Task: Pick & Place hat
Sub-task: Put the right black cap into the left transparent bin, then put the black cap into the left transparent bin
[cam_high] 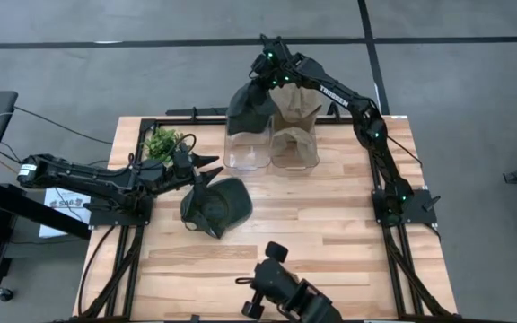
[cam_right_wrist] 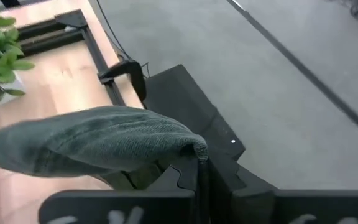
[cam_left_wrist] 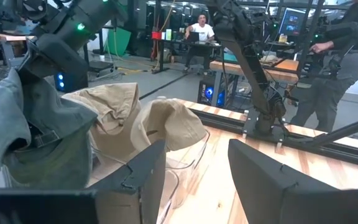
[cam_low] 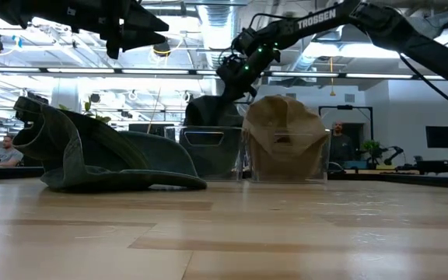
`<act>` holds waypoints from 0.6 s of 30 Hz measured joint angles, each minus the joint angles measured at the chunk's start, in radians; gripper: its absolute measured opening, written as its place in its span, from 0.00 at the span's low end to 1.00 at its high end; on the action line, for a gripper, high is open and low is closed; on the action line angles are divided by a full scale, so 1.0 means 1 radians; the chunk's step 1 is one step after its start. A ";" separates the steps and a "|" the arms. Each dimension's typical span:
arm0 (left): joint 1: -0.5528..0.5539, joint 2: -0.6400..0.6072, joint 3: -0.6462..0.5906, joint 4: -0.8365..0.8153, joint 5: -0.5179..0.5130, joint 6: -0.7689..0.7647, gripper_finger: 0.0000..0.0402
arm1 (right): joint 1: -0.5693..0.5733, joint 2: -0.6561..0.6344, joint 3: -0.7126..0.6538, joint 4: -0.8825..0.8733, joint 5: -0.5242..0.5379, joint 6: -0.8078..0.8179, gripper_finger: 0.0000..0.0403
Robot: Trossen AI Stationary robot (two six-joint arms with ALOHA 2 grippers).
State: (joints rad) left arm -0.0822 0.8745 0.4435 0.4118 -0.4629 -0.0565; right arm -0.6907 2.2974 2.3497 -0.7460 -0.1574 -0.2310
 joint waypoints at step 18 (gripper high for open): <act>0.000 0.000 0.000 -0.007 0.000 -0.001 0.43 | 0.027 -0.005 -0.001 0.020 0.034 -0.167 0.47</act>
State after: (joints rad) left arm -0.0822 0.8745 0.4435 0.4045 -0.4629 -0.0578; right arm -0.6632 2.2928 2.3486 -0.7255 -0.1238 -0.3984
